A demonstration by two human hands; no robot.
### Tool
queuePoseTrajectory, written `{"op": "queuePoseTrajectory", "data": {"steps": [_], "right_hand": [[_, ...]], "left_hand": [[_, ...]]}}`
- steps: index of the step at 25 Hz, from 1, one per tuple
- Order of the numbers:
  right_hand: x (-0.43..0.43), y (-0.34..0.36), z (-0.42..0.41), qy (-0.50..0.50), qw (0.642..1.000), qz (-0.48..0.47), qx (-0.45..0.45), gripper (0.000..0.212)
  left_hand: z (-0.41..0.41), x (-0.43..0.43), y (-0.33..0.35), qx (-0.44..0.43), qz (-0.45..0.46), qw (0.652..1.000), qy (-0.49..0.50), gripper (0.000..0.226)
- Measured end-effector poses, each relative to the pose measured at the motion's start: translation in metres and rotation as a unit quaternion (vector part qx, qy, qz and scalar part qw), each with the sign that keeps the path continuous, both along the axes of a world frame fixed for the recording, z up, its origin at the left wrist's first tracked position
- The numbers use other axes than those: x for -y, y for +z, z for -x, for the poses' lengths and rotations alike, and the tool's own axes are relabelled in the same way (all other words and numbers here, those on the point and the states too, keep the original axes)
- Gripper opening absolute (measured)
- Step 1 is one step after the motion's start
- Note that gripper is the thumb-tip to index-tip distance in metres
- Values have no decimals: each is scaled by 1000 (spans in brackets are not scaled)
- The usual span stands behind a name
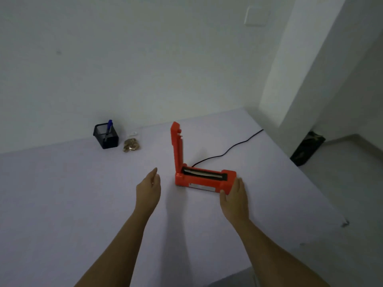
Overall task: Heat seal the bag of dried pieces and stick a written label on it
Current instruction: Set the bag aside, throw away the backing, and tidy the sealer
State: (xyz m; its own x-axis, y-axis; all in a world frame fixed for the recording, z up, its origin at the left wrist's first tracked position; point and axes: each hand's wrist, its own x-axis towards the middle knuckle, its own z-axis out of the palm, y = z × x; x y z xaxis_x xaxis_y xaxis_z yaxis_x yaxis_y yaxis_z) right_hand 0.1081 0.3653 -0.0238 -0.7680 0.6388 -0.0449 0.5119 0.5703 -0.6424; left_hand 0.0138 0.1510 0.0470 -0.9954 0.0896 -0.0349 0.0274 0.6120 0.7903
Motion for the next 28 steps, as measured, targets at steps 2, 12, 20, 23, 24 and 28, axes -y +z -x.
{"op": "queuePoseTrajectory", "data": {"steps": [2,12,20,23,24,28], "right_hand": [[-26,-14,4,-5,999,10,41,72],[-32,-53,16,-25,996,81,-7,60],[-23,-56,11,-79,992,77,-60,55],[-21,-58,12,-86,991,72,-75,54],[-22,-59,11,-84,991,70,-81,54],[-30,-62,13,-74,990,77,-97,53]], "left_hand": [[21,-13,-3,-3,10,1000,-16,41],[73,-48,-30,-202,26,955,-217,31],[73,-82,-56,-295,160,861,-382,36],[75,-79,-64,-220,78,906,-353,38],[75,-78,-65,-184,41,931,-314,38],[75,-75,-66,50,0,993,-110,68]]}}
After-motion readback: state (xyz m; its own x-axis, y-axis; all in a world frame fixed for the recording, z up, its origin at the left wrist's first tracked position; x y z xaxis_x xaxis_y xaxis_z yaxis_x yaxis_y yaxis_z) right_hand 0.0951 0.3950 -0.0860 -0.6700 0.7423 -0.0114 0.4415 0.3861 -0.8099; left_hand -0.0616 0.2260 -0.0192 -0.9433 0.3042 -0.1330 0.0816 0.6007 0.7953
